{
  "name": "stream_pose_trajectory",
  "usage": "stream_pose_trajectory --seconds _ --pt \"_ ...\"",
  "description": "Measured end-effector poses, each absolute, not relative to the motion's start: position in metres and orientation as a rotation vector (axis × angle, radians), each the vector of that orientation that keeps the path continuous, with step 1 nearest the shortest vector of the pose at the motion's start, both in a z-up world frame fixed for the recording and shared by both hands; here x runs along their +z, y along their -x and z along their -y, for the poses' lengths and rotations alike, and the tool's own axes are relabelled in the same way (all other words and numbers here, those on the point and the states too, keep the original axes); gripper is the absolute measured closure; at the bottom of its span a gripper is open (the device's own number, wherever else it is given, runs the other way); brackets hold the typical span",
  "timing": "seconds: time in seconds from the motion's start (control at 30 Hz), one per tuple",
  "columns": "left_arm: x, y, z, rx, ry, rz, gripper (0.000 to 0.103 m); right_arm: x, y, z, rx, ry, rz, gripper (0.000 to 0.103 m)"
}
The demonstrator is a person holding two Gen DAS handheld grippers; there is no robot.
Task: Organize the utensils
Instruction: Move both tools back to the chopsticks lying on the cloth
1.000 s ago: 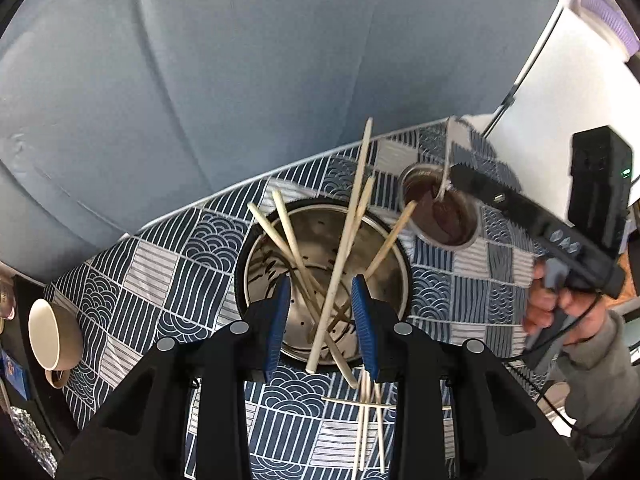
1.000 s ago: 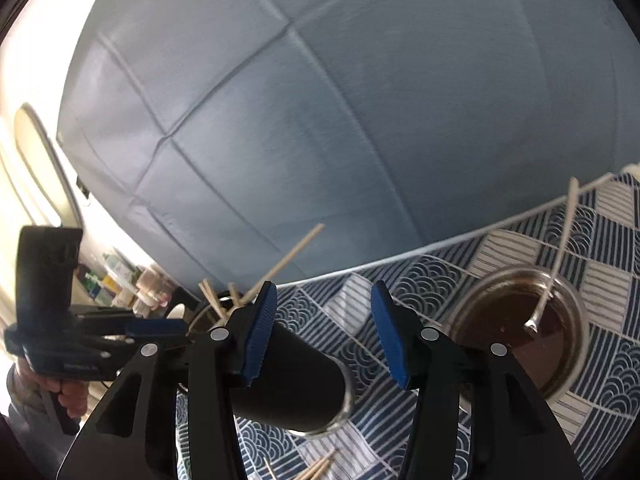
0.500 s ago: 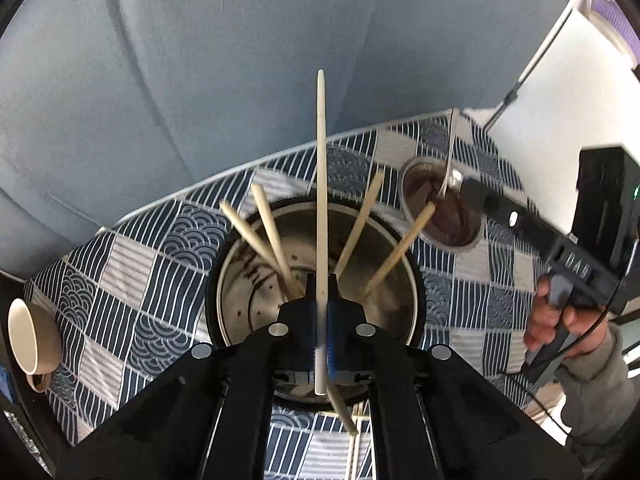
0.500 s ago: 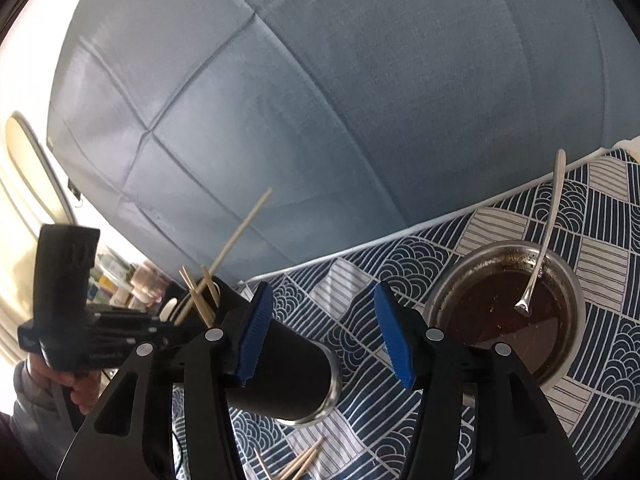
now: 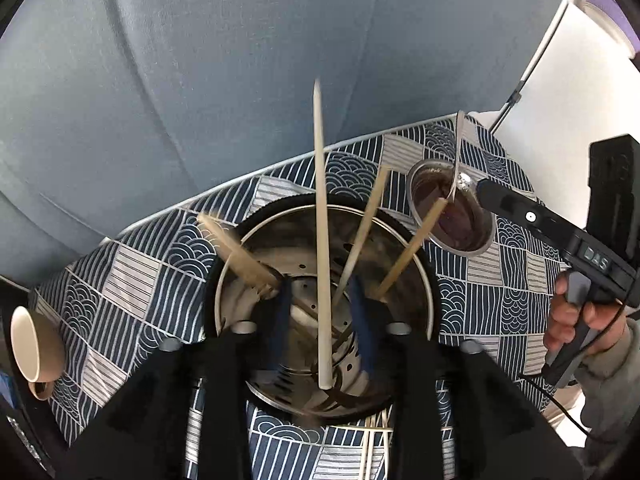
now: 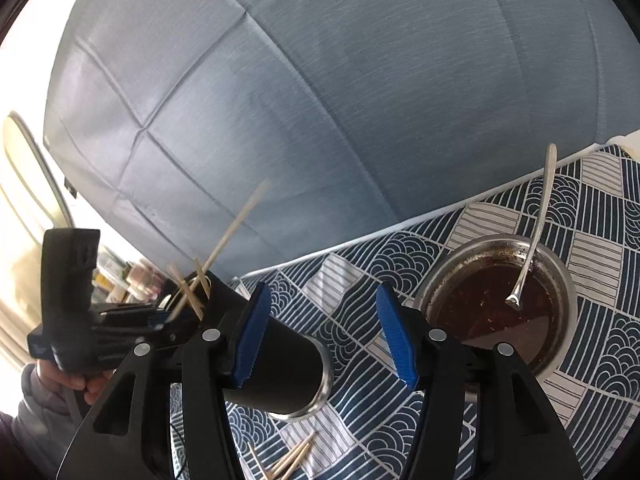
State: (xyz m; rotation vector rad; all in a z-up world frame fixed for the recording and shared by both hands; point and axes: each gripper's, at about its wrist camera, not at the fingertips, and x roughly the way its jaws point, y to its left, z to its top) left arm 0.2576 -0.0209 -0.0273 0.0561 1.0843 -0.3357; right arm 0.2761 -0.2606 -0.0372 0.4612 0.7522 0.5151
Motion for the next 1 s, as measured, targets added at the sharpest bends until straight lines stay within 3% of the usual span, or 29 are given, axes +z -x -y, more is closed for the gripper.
stream_pose_trajectory --seconds 0.37,0.5,0.73,1.0 --pt "-0.010 -0.254 0.003 -0.334 0.024 -1.059 0.062 -0.030 -0.276 0.247 0.545 -0.416 -0.752 0.050" --pt "0.006 -0.245 -0.008 -0.310 0.029 -1.035 0.051 -0.030 -0.276 0.246 0.547 -0.426 -0.755 0.050" --pt "0.015 -0.213 -0.033 -0.252 0.068 -1.017 0.045 -0.030 -0.264 0.237 0.577 -0.399 -0.776 0.049" --pt "-0.003 -0.169 -0.060 -0.159 0.077 -1.060 0.030 -0.038 -0.234 0.221 0.626 -0.320 -0.829 0.049"
